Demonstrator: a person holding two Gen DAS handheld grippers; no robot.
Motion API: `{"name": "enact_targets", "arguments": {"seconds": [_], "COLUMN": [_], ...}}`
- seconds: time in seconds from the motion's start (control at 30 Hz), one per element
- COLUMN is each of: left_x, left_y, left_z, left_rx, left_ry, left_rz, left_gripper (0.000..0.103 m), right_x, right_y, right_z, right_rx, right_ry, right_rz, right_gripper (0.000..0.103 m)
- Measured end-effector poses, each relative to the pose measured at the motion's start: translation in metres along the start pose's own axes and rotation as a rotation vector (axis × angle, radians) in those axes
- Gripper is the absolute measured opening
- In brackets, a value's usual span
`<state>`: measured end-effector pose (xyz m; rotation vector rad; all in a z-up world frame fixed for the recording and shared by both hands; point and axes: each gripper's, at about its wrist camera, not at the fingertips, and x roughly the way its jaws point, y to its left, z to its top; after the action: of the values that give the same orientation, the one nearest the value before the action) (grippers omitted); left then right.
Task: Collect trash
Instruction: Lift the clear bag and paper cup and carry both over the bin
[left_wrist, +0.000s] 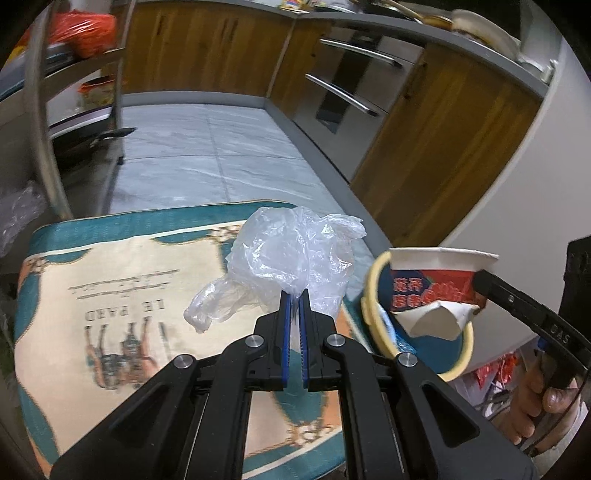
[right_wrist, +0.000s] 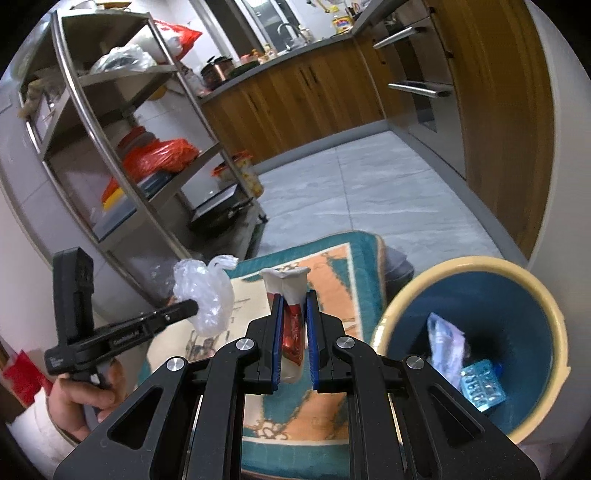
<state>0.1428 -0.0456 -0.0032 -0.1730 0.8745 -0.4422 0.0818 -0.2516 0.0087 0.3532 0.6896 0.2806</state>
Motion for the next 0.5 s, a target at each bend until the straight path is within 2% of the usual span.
{"name": "enact_targets", "arguments": {"seconds": [0.5], "left_x": [0.029], "left_y": [-0.065], "left_z": [-0.007], "left_rx": [0.084], "left_ry": [0.055], "left_rz": [-0.089], "left_gripper": [0.004], "right_x": [-0.025], "right_y": [-0.029], "right_z": [-0.007], "right_rx": [0.019], "right_ry": [-0.014], "right_rz": [-0.104], "right_gripper": [0.013]}}
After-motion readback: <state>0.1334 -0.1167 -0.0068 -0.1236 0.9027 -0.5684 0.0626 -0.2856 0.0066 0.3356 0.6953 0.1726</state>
